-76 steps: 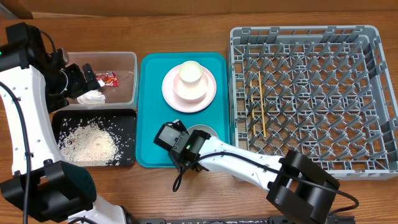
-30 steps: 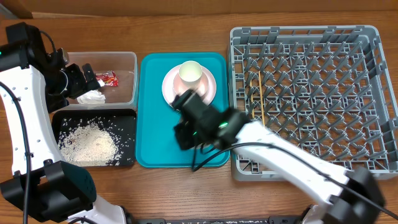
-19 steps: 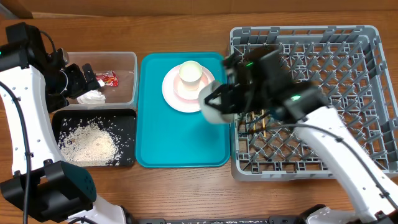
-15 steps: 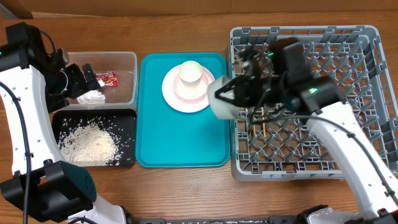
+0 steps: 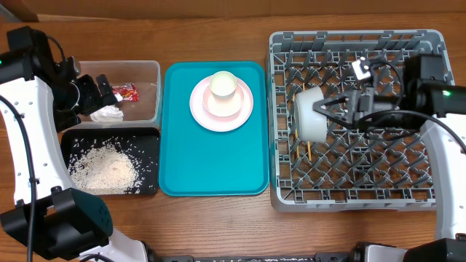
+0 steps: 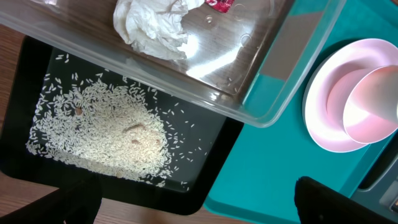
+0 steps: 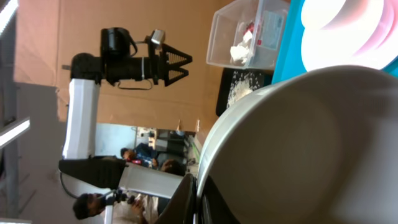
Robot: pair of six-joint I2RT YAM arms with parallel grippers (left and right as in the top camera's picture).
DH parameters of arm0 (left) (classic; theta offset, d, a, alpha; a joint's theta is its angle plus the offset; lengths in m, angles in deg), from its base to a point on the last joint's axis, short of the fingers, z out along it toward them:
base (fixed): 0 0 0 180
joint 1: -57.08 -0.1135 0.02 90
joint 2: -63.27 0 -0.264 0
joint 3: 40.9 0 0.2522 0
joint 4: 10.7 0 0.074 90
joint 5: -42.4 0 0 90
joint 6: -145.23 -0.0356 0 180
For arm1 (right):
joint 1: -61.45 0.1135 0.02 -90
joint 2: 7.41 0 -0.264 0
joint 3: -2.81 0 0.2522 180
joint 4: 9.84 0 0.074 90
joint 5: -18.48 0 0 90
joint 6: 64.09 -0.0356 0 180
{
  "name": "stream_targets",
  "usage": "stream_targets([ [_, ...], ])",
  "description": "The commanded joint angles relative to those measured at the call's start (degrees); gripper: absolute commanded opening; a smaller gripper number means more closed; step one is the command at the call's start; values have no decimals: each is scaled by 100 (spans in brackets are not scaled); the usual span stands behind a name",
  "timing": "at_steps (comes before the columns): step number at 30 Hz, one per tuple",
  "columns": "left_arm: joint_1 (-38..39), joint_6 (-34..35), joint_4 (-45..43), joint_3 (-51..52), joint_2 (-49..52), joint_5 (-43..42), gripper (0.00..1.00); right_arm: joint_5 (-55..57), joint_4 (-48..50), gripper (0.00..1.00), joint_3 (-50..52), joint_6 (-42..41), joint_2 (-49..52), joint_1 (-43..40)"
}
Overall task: Sort waste into correct bins and load items into the dishwasher
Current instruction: 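Lift the white bowl with the right gripper and carry it to the rack, then tilt the bowl upright in the rack and open the right gripper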
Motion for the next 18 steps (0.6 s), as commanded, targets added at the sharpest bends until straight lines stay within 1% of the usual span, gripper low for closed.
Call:
stream_targets([
  [1, -15, 20, -7, -96, -33, 33, 100, -789, -273, 4, 127, 1204, -68, -52],
  [4, -13, 22, -4, -96, -33, 31, 100, -1209, -450, 4, 328, 1510, -68, 52],
  [7, -15, 22, -7, -96, -33, 31, 100, -1305, -660, 4, 634, 1856, -68, 142],
  [11, -15, 20, -4, -96, -33, 31, 100, -1305, -638, 4, 1209, 2273, -68, 146],
  [14, -20, 22, -7, -96, -33, 33, 100, -1309, -393, 4, 1792, 2514, -68, 146],
  [18, -20, 20, -7, -96, -33, 33, 100, -1456, 426, 4, 2553, 2507, -61, 146],
])
